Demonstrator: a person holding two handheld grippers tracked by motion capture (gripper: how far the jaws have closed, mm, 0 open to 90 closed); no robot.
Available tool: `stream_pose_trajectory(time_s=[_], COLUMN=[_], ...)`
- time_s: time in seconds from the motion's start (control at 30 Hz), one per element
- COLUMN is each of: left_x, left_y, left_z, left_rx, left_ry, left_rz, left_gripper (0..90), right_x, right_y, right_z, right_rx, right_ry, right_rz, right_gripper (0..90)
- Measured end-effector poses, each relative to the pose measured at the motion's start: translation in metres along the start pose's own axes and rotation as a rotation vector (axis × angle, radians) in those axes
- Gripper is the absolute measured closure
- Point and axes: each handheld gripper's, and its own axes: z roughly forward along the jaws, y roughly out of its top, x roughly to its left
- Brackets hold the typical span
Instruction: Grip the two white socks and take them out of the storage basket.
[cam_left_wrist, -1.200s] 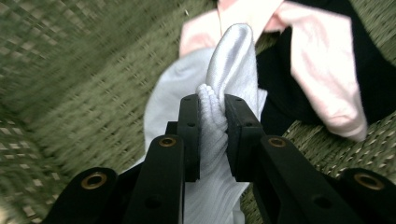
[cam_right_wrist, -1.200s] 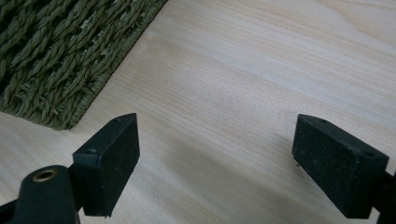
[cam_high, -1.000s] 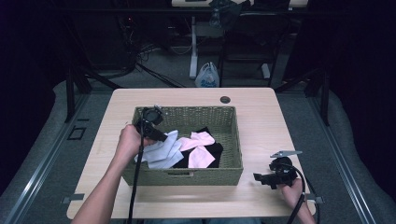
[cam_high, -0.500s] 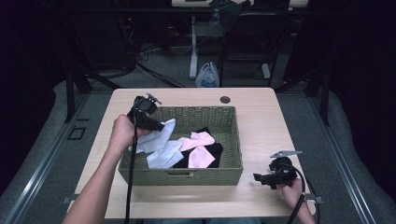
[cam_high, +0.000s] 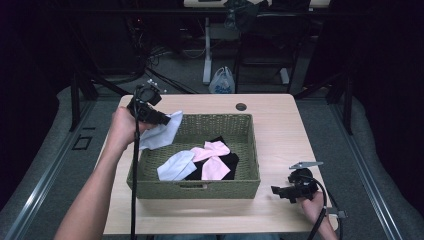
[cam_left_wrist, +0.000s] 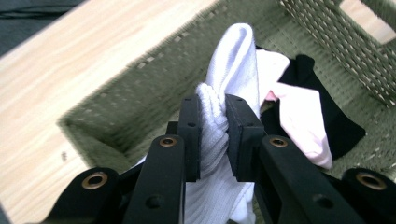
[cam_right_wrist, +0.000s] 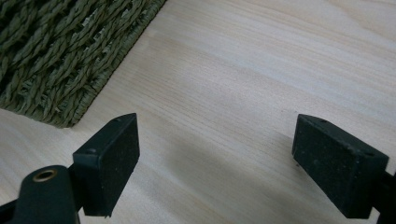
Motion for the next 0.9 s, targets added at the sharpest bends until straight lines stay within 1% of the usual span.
stream_pose_trajectory(time_s=[0.07,0.13,0.2,0.3,0.37,0.43,0.47,0.53,0.63,0.7,0.73,0.9], left_x=[0.003,0.008,0.012,0.018,0.024,0.031,0.035,0.041,0.051,0.057,0.06,0.072], left_y=[0.0,-0.002,-0.005,-0.012,-0.019,-0.026,-0.031,-0.039,-0.054,-0.064,-0.07,-0.091], left_z=[-0.007,-0.016,-0.021,-0.029,-0.035,-0.041,-0.044,-0.047,-0.05,-0.05,-0.05,-0.047], left_rx=[-0.015,-0.024,-0.023,-0.027,-0.035,-0.04,-0.043,-0.047,-0.047,-0.04,-0.045,-0.048], left_ry=[0.012,0.028,0.045,0.066,0.084,0.099,0.114,0.131,0.154,0.162,0.172,0.185], left_rz=[-0.008,-0.019,-0.025,-0.044,-0.061,-0.078,-0.09,-0.107,-0.146,-0.165,-0.18,-0.229], left_gripper=[77.8,77.8,77.8,77.7,77.5,77.5,77.5,77.5,77.4,77.4,77.4,77.3], right_x=[-0.001,-0.001,-0.001,-0.001,0.0,0.0,0.0,0.0,0.0,0.0,0.0,0.0], right_y=[0.0,0.0,0.0,0.0,0.0,0.0,0.0,0.0,0.0,0.0,0.0,0.0], right_z=[0.0,-0.001,-0.001,-0.001,0.0,0.0,0.0,0.0,0.0,0.0,0.0,0.0], right_rx=[0.002,-0.008,-0.006,0.001,0.0,0.002,0.005,0.004,0.002,0.002,-0.001,0.004], right_ry=[-0.002,0.001,-0.002,-0.003,-0.005,-0.003,0.001,0.002,0.0,-0.003,-0.001,-0.002], right_rz=[0.003,0.012,0.01,0.005,0.009,0.009,0.005,0.006,0.008,0.009,0.009,0.007], right_gripper=[14.7,14.7,14.7,14.7,14.7,14.7,14.7,14.7,14.7,14.7,14.7,14.7])
